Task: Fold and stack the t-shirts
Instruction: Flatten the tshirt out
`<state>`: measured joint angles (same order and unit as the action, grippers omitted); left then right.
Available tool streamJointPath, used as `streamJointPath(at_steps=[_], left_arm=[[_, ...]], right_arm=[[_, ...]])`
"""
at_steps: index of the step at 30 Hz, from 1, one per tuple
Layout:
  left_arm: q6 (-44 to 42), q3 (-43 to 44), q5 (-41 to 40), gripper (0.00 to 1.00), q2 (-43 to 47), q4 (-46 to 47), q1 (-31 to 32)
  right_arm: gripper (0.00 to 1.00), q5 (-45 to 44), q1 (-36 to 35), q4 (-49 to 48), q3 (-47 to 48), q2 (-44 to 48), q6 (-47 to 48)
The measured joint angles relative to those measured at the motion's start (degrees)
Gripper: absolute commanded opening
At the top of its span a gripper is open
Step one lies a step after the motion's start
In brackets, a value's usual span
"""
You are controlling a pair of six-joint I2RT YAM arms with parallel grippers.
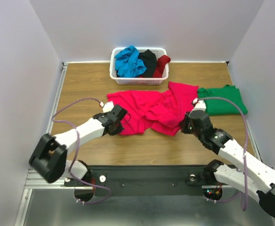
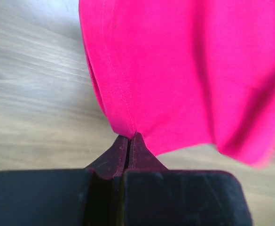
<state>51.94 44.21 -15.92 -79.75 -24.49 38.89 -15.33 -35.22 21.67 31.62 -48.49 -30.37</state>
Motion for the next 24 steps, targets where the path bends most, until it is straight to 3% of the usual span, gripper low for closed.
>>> streamJointPath(at_steps=[5,11,18,24], left_arm=[[-2.0,8.5,-1.8,0.00,12.8,-5.1,0.0],[-6.5,28.8,-4.9,0.00,24.0,-7.5,0.0],[-11.0,48.9,-8.8,0.00,25.2,-13.0,0.0],[-14.8,60.1,-5.3,0.00,26.4,-14.3,0.0]], right_arm=[[0.00,-8.1,0.0,2.4,13.5,2.7,2.4],[0.01,-14.5,0.0,2.9,30.8,4.2,7.5],[0.00,-18.1,0.0,5.3,50.9,2.6,14.4],[0.00,-11.8,0.0,7.0,66.5,1.6,16.7]])
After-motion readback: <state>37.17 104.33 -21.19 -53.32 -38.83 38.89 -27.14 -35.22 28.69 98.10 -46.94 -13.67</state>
